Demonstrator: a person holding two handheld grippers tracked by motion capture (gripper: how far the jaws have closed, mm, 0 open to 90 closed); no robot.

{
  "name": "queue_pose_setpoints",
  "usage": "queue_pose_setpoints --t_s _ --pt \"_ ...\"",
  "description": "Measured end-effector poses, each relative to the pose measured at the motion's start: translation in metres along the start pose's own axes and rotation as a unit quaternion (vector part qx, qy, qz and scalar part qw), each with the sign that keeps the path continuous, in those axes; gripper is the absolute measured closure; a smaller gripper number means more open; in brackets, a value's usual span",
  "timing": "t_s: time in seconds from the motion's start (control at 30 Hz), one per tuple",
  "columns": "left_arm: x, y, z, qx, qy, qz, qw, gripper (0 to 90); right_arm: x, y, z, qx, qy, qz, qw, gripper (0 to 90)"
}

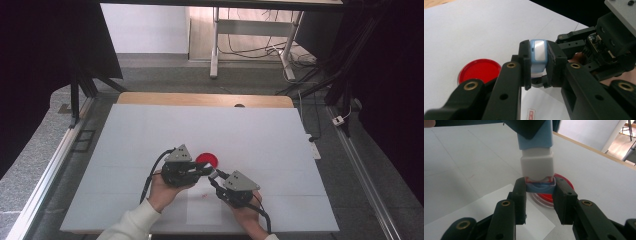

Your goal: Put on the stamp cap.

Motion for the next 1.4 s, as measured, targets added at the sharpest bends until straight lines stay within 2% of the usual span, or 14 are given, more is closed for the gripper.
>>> queue_pose_setpoints --t_s 0.5,1.13,1.3,1.4 --pt "-0.0005 -0.0013 -0.0020 -0.005 0.001 0.000 1.0000 75.7 -0.0014 -0.0001 0.0002 0.001 -0.002 0.003 1.0000 64.2" --pt "0.0023 -0.0011 -0.0033 -0.007 0.013 0.007 0.9999 75.9 -0.0044 -0.0011 0.0007 -0.003 -0.034 0.024 0.9991 64.3" --pt "0.0037 -0.0007 -0.0038 -0.008 0.018 0.004 0.9998 75.9 -0.0051 -0.0009 0.0012 -0.003 -0.041 0.033 0.9986 64.3" --pt "0.0040 -0.0006 -0.0054 -0.020 0.021 -0.002 0.9996 75.9 -0.0052 -0.0012 0.0001 -0.005 -0.040 0.035 0.9986 64.3"
Point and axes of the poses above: each handheld gripper's, and its own axes: z roughly backward along the jaws, y roughly out of its top, x roughly to its right, the point moved 3 cm from there along -z, roughly forward along the jaws, and after that the axes turned 7 degrees about -x, right-handed, at the moved point
